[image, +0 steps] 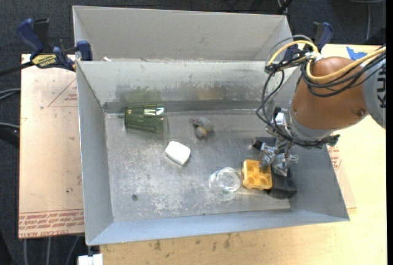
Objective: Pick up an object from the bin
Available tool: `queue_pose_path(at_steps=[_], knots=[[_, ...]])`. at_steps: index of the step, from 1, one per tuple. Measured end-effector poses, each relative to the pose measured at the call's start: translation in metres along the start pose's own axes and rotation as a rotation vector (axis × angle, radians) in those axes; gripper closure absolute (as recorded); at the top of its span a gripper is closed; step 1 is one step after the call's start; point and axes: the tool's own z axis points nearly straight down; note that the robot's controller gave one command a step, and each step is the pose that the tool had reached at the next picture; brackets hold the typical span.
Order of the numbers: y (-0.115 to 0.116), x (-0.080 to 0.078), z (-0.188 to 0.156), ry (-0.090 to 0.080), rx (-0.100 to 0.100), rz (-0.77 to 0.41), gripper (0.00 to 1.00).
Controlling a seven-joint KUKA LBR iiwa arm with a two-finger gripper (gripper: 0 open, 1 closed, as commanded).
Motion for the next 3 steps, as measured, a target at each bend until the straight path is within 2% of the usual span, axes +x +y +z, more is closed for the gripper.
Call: queue_pose_path(at_steps=[3], knots=[[-0.0003, 0.0000, 0.0000, -0.001, 0.001, 0.000, 1.00]])
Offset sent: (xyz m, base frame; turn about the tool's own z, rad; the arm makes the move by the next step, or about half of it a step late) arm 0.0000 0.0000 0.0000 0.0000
